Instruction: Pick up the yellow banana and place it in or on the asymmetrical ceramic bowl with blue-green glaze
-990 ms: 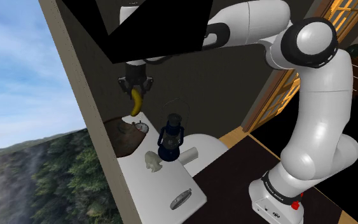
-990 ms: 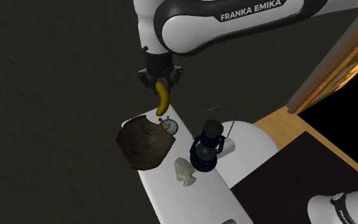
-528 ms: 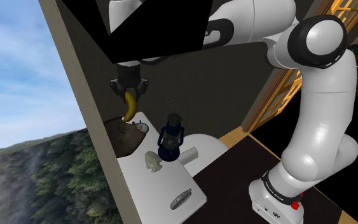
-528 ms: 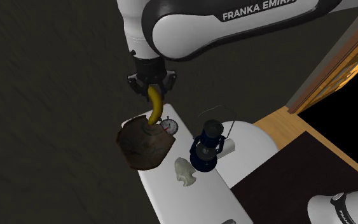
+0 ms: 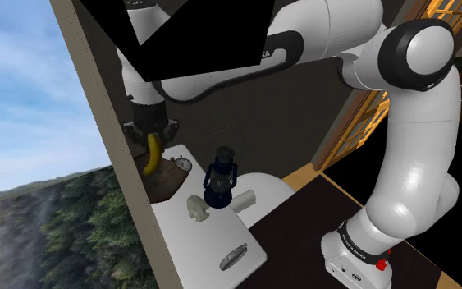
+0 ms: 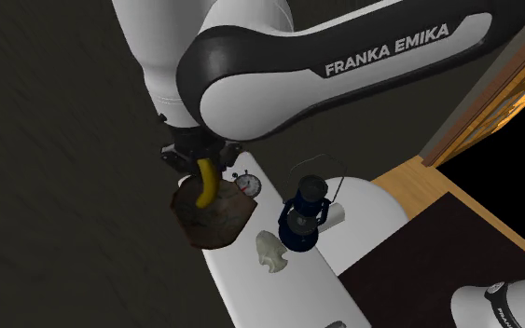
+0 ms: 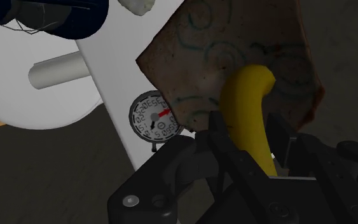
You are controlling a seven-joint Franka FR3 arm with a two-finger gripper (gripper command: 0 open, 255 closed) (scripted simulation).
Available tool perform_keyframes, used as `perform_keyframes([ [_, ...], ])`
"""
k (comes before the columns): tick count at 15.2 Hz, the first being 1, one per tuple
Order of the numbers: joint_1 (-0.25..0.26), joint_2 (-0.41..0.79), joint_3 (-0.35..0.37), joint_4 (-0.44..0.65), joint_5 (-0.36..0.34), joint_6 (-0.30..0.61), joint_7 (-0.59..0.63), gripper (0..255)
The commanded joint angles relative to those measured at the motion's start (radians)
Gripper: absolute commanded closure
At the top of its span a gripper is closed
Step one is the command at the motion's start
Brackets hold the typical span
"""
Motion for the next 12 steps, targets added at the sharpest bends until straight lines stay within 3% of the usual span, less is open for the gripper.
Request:
perform_keyframes([
  [1, 0.014, 0.012, -0.009, -0.005, -0.011, 0.014, 0.013, 255],
  [12, 0.032, 0.068, -0.056, -0.078, -0.069, 0.123, 0.049, 255],
])
